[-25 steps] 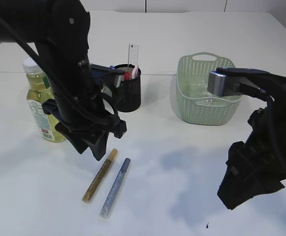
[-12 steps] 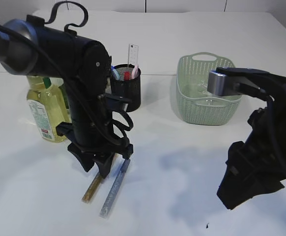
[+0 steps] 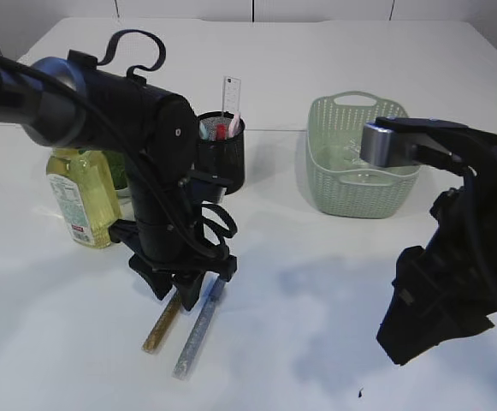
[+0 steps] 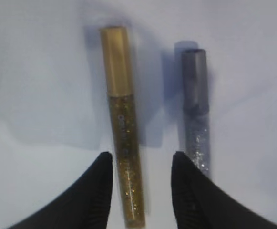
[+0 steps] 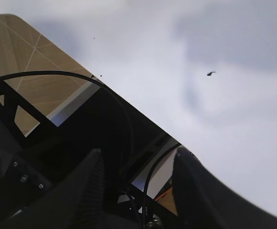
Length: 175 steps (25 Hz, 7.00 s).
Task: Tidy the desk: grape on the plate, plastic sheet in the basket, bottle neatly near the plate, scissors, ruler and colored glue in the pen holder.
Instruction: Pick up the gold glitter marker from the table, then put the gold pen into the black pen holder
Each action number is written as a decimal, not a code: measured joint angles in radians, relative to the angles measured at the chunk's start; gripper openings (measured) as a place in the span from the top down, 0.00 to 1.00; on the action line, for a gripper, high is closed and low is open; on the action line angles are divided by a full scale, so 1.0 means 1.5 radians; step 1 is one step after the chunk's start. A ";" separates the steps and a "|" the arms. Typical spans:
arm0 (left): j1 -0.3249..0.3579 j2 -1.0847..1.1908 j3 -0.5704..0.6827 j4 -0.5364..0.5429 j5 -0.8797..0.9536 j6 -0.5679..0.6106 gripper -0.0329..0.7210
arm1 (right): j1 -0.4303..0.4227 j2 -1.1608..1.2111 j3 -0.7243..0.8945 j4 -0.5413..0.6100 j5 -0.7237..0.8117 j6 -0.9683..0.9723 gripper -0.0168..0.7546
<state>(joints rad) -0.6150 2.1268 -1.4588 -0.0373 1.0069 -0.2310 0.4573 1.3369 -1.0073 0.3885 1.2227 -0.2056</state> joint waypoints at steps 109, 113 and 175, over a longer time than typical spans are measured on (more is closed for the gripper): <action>0.020 0.035 0.005 -0.006 -0.003 0.007 0.91 | 0.000 0.000 0.000 0.000 0.000 -0.001 0.49; 0.020 -0.004 0.061 -0.006 -0.029 0.009 0.91 | 0.000 0.000 0.000 0.000 0.000 -0.001 0.49; 0.119 0.006 -0.038 0.065 -0.852 0.009 0.73 | 0.000 0.000 0.000 0.009 0.000 -0.003 0.49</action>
<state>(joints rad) -0.4360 2.1359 -1.5152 0.0596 -0.2711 -0.2176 0.4573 1.3369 -1.0073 0.4016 1.2227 -0.2094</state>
